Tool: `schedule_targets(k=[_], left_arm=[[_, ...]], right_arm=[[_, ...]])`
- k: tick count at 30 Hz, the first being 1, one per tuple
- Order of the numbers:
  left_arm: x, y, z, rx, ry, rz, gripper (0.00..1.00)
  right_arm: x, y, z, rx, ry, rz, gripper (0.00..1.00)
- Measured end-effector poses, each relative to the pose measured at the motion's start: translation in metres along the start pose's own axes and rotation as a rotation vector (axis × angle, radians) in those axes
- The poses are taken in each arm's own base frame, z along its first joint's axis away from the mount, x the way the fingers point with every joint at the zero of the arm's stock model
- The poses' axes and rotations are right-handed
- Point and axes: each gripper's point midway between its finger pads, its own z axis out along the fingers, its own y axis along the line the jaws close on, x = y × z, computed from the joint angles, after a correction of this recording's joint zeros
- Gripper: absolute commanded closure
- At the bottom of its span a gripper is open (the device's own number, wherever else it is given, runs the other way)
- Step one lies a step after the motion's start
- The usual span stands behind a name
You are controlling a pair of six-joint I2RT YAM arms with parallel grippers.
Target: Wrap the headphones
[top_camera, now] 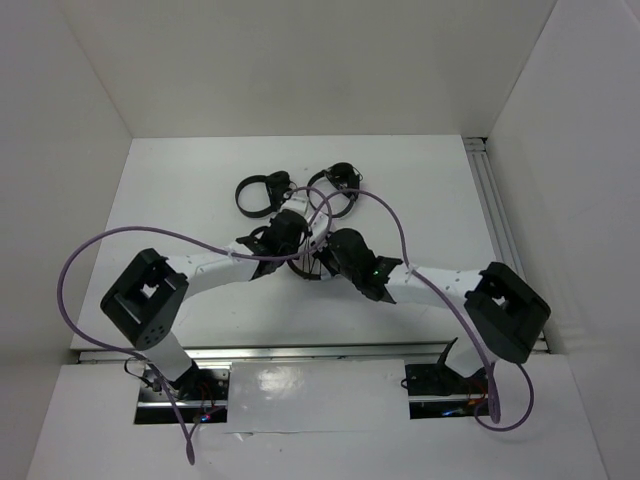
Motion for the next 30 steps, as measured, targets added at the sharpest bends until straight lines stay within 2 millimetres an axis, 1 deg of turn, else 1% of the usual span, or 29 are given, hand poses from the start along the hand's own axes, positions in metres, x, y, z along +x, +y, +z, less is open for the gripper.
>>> schedule_targets(k=[4,7,11,12,13,15,17,18,25,27,28,30], left_arm=[[0.017,0.010,0.016,-0.028,0.060,-0.032,1.00],[0.023,0.014,0.027,-0.047,0.094,-0.070,1.00],[0.023,0.020,0.034,-0.052,0.109,-0.118,1.00],[0.022,0.023,0.035,-0.054,0.107,-0.127,1.00],[0.021,0.024,0.036,-0.057,0.105,-0.131,1.00],[0.021,0.026,0.037,-0.056,0.107,-0.137,1.00],[0.021,0.026,0.037,-0.053,0.107,-0.139,1.00],[0.021,0.026,0.037,-0.052,0.107,-0.139,1.00],[0.020,0.026,0.038,-0.042,0.102,-0.147,1.00],[0.019,0.029,0.039,-0.045,0.099,-0.153,1.00],[0.019,0.031,0.040,-0.048,0.098,-0.156,1.00],[0.019,0.033,0.040,-0.052,0.098,-0.160,0.97]], right_arm=[[0.013,0.003,0.020,-0.027,0.025,0.018,1.00],[0.020,0.002,0.032,-0.035,0.044,0.036,1.00],[0.014,0.001,0.047,-0.053,0.037,0.048,1.00],[0.012,0.001,0.050,-0.054,0.035,0.051,0.98],[0.011,0.001,0.052,-0.057,0.035,0.052,0.98],[0.010,0.002,0.055,-0.062,0.032,0.054,0.93],[0.009,0.002,0.056,-0.065,0.029,0.056,0.83],[0.009,0.002,0.056,-0.066,0.029,0.056,0.80],[0.004,-0.001,0.061,-0.060,0.027,0.053,0.78],[0.002,-0.003,0.064,-0.060,0.027,0.048,0.75],[0.001,-0.003,0.066,-0.063,0.026,0.043,0.70],[0.000,-0.003,0.069,-0.069,0.031,0.037,0.66]])
